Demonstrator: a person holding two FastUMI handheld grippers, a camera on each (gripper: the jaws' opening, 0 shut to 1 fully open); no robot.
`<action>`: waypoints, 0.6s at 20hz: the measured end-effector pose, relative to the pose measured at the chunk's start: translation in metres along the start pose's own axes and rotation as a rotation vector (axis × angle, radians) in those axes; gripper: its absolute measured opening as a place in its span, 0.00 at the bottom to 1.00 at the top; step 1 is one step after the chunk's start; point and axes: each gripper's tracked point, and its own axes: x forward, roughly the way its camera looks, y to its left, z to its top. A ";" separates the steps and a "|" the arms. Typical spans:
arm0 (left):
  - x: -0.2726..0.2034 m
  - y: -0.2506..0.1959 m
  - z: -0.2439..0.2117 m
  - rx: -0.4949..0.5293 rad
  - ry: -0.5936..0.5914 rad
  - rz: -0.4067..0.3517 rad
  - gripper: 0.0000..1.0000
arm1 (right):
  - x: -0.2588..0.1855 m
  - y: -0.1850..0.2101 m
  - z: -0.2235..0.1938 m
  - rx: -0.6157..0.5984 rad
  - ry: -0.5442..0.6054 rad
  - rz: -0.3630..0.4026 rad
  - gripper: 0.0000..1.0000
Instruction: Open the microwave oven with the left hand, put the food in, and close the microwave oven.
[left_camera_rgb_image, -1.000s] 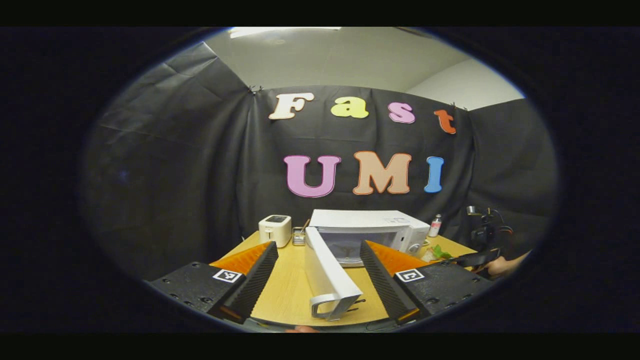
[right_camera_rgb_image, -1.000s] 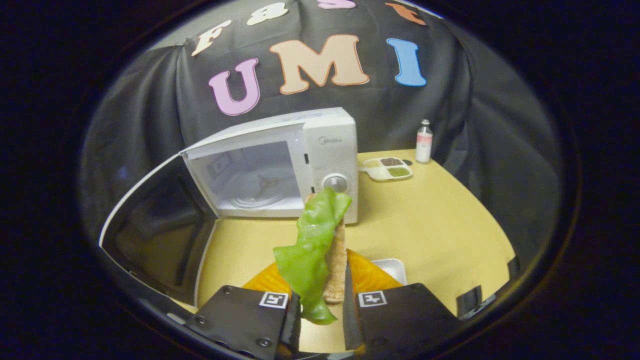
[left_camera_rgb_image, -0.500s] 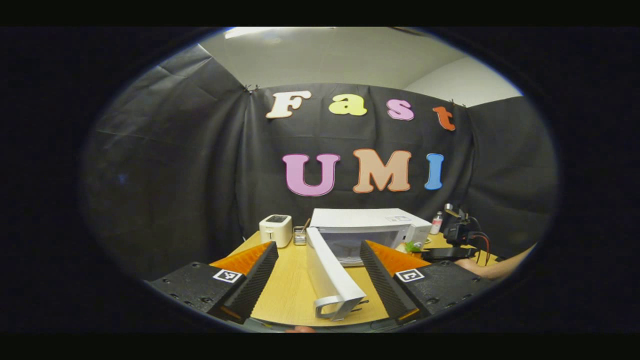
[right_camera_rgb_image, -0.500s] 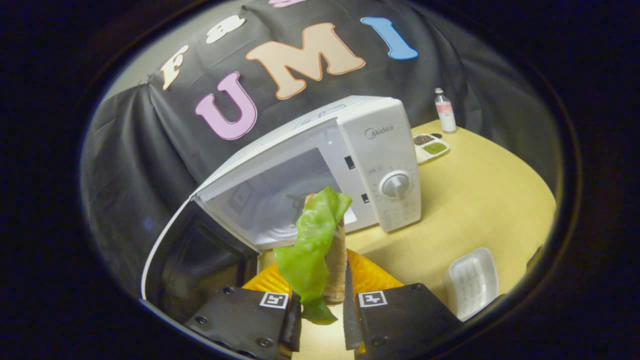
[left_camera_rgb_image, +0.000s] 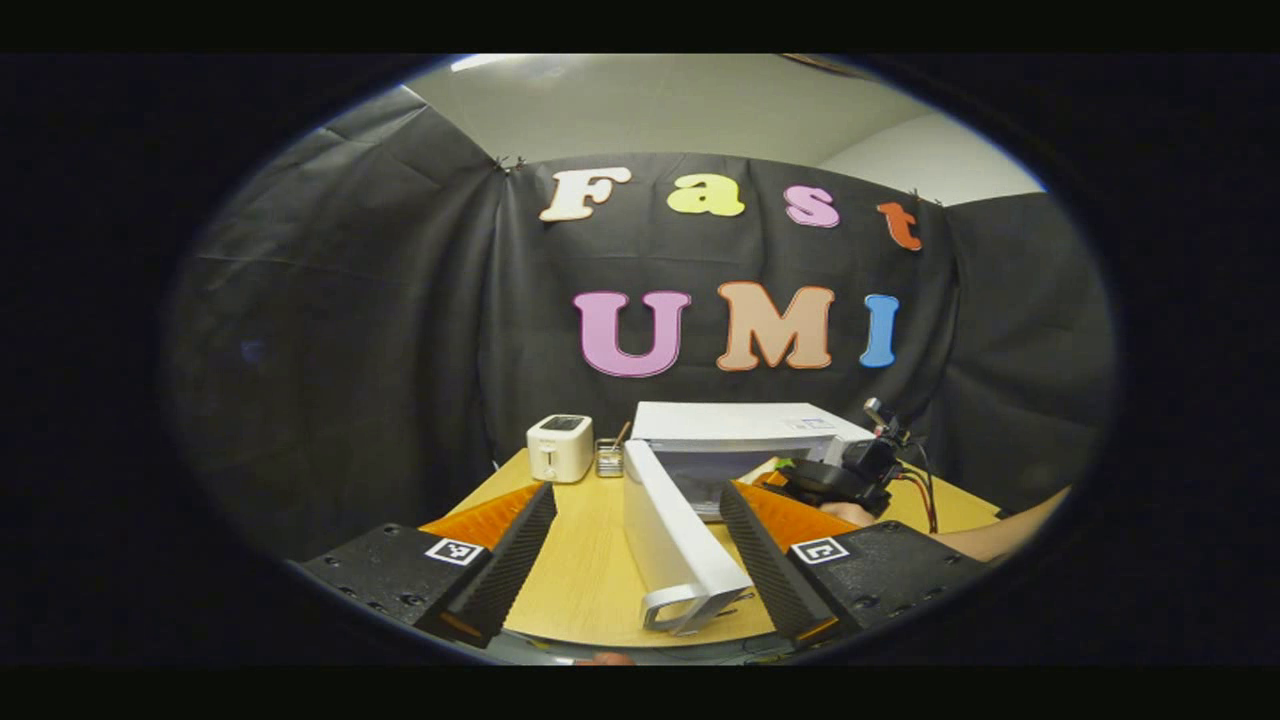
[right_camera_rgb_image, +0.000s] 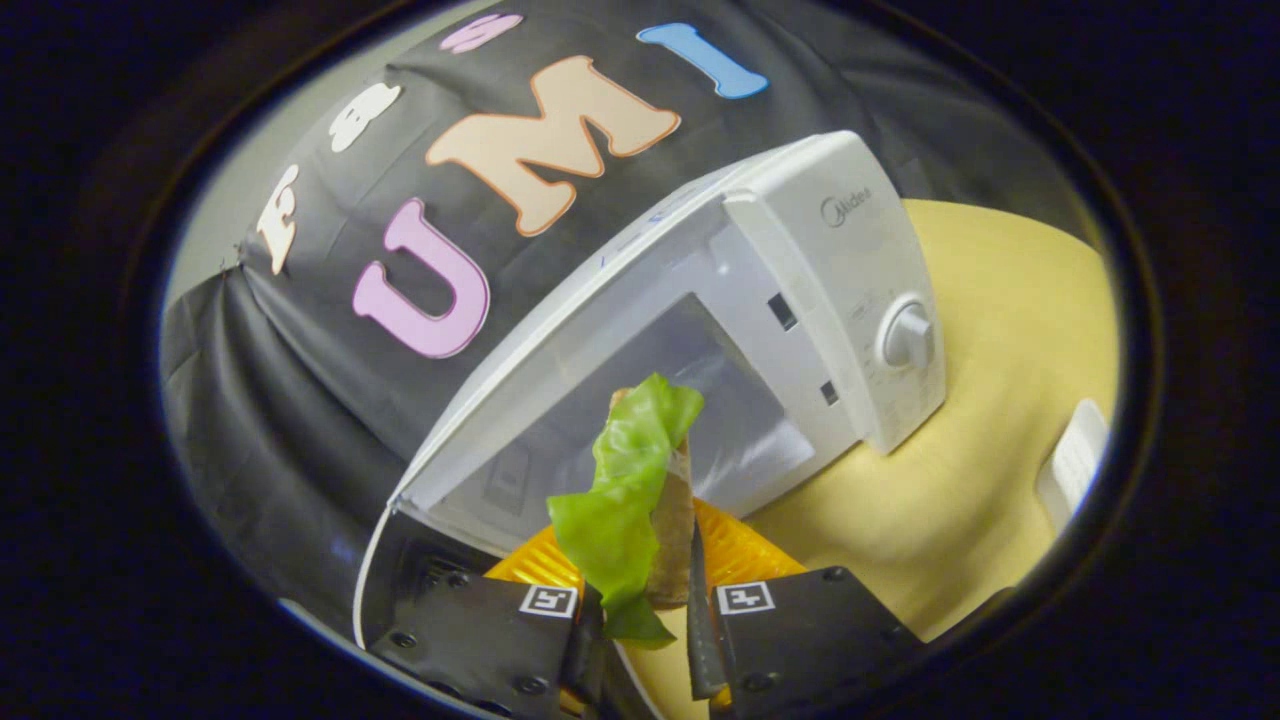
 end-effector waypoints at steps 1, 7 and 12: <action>0.001 0.002 0.000 -0.002 0.002 0.008 0.95 | 0.007 0.006 -0.004 0.016 -0.006 0.003 0.31; 0.001 0.022 -0.014 0.012 0.055 0.055 0.96 | 0.050 0.010 -0.016 0.047 -0.081 -0.044 0.29; 0.001 0.037 -0.022 -0.039 0.076 0.098 0.94 | 0.075 0.008 -0.013 0.068 -0.146 -0.063 0.36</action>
